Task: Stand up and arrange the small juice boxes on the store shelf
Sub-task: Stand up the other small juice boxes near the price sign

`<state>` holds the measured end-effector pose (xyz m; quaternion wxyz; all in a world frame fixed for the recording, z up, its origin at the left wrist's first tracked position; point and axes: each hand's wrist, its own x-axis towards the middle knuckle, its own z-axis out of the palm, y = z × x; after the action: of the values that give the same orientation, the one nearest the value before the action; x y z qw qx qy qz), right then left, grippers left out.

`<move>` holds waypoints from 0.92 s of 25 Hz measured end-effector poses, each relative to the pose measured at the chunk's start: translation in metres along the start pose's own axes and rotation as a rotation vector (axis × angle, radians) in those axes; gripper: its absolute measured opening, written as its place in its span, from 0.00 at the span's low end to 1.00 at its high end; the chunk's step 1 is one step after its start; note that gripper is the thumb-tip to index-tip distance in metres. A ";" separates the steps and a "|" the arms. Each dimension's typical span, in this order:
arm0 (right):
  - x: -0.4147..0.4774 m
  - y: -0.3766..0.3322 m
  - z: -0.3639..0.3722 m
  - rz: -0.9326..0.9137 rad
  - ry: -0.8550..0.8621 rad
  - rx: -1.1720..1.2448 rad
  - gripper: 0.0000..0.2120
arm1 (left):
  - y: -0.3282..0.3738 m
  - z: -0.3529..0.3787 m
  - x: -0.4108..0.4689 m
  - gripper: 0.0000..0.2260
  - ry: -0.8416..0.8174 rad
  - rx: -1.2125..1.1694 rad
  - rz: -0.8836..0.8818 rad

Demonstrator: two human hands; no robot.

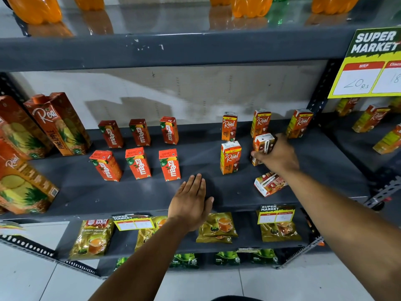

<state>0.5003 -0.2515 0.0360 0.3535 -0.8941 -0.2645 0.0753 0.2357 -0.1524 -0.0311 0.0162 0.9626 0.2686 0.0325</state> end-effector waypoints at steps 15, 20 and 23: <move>0.044 -0.046 -0.060 -0.755 -0.453 -0.965 0.29 | 0.000 0.001 0.001 0.31 -0.040 -0.013 -0.011; 0.049 -0.047 -0.056 -0.452 -0.379 -0.850 0.23 | 0.001 0.002 0.001 0.36 -0.018 -0.019 -0.007; 0.045 -0.039 -0.041 -0.367 -0.292 -0.741 0.26 | 0.001 0.002 0.001 0.37 -0.016 -0.031 -0.009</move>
<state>0.5355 -0.2282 0.0946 -0.0247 -0.8788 -0.4752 0.0367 0.2368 -0.1529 -0.0332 0.0337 0.9612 0.2724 0.0288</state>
